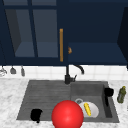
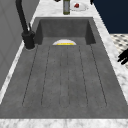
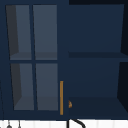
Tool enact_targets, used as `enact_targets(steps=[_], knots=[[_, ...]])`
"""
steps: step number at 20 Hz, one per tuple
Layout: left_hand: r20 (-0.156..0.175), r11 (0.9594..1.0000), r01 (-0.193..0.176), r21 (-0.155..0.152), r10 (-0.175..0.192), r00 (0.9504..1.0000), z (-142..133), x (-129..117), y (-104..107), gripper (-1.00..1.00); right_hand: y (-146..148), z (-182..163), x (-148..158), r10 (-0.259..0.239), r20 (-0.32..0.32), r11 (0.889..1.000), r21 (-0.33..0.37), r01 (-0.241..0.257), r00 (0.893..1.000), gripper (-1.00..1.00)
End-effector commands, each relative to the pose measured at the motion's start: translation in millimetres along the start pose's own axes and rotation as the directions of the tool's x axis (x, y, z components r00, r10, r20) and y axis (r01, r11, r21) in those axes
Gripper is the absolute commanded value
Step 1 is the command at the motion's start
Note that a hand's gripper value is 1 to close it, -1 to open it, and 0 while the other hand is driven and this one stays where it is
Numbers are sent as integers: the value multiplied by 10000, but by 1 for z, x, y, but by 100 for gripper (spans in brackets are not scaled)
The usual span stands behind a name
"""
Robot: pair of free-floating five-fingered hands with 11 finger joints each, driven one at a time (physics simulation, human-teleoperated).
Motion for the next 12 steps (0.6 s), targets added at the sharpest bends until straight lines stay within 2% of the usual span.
enact_targets(steps=[1, 4, 7, 12], knots=[[0, 10000, 0, 0, 0, 10000, 0, 0, 0, 0, -14, -7, -4, 269, 481, 9988, 394, -288, 9985, -100], [-1, 10000, 2, 2, -2, 10000, 0, 0, 0, 0, -10, -6, -6, 8, 269, 9999, 100, -11, 9996, -100], [-2, 10000, 3, 3, -3, 10000, 0, 0, 0, 0, -15, -9, -8, 49, 185, 10000, 46, -50, 9998, -100], [-3, 10000, 5, 4, -5, 10000, 0, 0, 0, 0, -48, -14, -22, 84, 475, 9995, 297, -99, 9988, -100]])
